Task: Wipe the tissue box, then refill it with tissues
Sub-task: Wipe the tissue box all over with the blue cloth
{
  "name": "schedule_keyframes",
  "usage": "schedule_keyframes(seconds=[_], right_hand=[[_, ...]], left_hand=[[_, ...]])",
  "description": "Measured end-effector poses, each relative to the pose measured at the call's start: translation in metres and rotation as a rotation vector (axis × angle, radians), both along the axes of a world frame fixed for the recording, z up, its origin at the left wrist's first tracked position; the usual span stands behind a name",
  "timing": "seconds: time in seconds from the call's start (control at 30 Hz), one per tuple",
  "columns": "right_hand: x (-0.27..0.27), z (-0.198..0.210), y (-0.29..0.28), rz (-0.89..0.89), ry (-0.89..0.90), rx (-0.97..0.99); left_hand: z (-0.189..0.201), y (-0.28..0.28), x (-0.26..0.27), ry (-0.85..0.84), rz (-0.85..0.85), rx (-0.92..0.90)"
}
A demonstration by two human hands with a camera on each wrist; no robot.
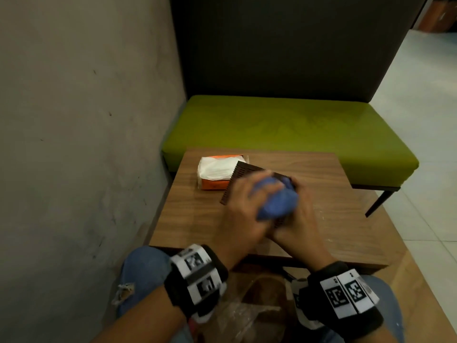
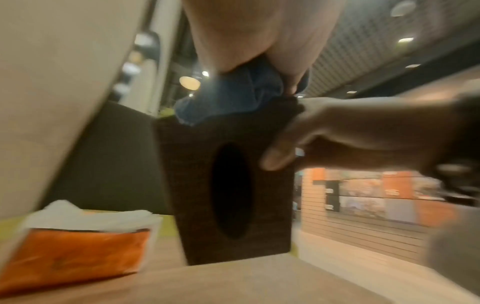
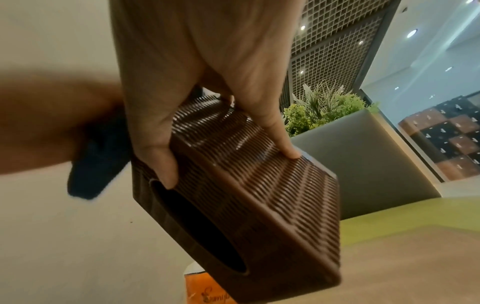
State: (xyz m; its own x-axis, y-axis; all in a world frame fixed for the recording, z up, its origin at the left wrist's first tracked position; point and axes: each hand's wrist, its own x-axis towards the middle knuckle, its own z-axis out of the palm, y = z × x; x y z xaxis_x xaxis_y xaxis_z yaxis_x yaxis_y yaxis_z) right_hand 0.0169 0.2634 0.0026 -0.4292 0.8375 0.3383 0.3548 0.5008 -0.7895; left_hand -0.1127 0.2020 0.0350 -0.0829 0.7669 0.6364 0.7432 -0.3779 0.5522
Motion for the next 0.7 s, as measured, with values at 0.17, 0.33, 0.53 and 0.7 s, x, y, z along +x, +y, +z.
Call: schedule_keyframes(seconds=[0.17, 0.33, 0.53, 0.7], right_hand=[[0.001, 0.0, -0.01, 0.03, 0.017, 0.122], [-0.006, -0.006, -0.019, 0.043, 0.035, 0.15], [-0.002, -0.009, -0.022, 0.06, 0.076, 0.023], [0.013, 0.003, -0.017, 0.088, 0.15, -0.065]], left_hand=[[0.007, 0.024, -0.018, -0.162, 0.136, -0.08], [0.003, 0.024, -0.015, -0.188, 0.119, -0.085], [-0.01, 0.017, -0.026, -0.055, 0.0, -0.082], [-0.03, 0.011, -0.084, -0.408, 0.204, -0.343]])
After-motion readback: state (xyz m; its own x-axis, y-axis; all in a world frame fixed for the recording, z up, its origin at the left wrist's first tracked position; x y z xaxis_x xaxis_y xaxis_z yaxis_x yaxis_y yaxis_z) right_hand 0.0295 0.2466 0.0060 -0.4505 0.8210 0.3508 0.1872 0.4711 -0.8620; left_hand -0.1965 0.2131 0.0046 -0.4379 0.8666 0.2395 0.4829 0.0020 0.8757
